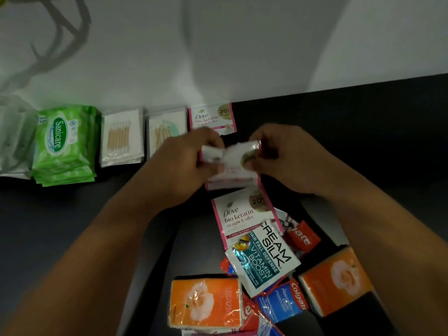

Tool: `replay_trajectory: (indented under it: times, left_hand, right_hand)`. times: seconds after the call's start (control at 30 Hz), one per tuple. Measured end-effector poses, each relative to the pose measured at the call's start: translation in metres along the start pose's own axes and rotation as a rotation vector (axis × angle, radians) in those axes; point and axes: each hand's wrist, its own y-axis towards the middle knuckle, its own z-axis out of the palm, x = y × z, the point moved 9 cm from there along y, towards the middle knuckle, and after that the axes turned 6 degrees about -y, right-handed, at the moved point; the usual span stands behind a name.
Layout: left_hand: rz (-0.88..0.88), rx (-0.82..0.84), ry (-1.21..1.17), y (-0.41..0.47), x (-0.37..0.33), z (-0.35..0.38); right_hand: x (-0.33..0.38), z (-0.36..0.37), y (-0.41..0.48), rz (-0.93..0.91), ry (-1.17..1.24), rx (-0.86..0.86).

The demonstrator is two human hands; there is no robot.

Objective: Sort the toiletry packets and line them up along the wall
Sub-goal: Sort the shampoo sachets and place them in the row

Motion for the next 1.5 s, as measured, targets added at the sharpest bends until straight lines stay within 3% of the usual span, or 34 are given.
replay_trajectory:
  times: [0.1, 0.2, 0.33, 0.53, 0.7, 0.9, 1.07, 1.27, 1.5]
  left_hand:
    - [-0.061, -0.179, -0.046, 0.017, 0.008, -0.029]
    - [-0.078, -0.378, -0.04, 0.036, 0.015, -0.048]
    - [-0.071, -0.499, 0.096, 0.064, 0.026, -0.05]
    - [-0.162, -0.476, 0.546, 0.076, 0.031, -0.048]
    - [-0.153, -0.476, 0.585, 0.072, 0.036, -0.038]
    - [-0.098, -0.377, 0.687, 0.07, 0.031, -0.019]
    - [-0.022, -0.345, 0.423, 0.049, 0.014, -0.015]
    - [0.059, -0.04, 0.25, 0.009, 0.009, 0.022]
    - [-0.012, 0.227, 0.293, -0.022, 0.018, 0.05]
  right_hand:
    - [0.002, -0.015, 0.026, 0.007, 0.29, -0.163]
    - [0.0, -0.022, 0.052, 0.042, 0.424, -0.298]
    - [0.002, -0.023, 0.083, -0.014, 0.21, -0.397]
    - [0.001, 0.005, 0.1, -0.084, -0.343, -0.266]
    - [-0.001, 0.012, 0.098, -0.145, -0.503, -0.338]
    - [0.0, 0.016, 0.096, -0.147, -0.547, -0.298]
    - [0.007, 0.005, 0.072, -0.157, -0.416, -0.214]
    - [-0.003, 0.014, 0.019, -0.066, -0.38, 0.158]
    - [-0.018, 0.033, -0.018, 0.005, -0.374, 0.23]
